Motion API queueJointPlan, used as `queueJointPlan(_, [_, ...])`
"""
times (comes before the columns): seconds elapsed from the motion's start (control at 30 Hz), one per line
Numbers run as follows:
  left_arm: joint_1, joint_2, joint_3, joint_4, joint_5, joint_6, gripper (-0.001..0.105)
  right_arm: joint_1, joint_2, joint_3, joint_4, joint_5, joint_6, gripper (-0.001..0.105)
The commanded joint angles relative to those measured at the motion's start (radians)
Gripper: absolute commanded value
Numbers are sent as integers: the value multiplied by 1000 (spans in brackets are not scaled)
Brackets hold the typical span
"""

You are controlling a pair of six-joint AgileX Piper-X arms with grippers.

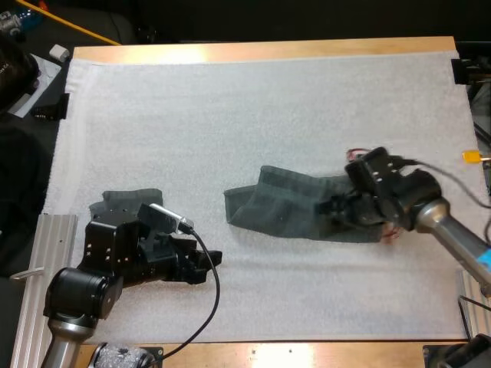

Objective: Pick towel from pile, fold and stack

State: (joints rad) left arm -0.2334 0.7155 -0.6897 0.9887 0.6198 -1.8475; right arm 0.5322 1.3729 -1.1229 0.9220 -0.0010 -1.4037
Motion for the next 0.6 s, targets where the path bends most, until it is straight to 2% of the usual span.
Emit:
queueJointPlan(0.0, [-2,-2,-6,5,7,-5,60,22,5,1,7,-45,30,56])
queueJointPlan(0.07, [-1,2,-5,3,6,-2,61,6,-48,-7,71,64,-10,56])
queueJointPlan(0.3, [-3,0,-4,-14,6,-4,61,-12,-122,39,69,77,3,56])
queueJointPlan(0.47, [-1,4,-6,-21,13,-9,60,-117,-114,97,17,6,-8,56])
queueJointPlan(0.57, [1,4,-6,-25,27,-15,61,-218,-101,144,-39,-118,-30,56])
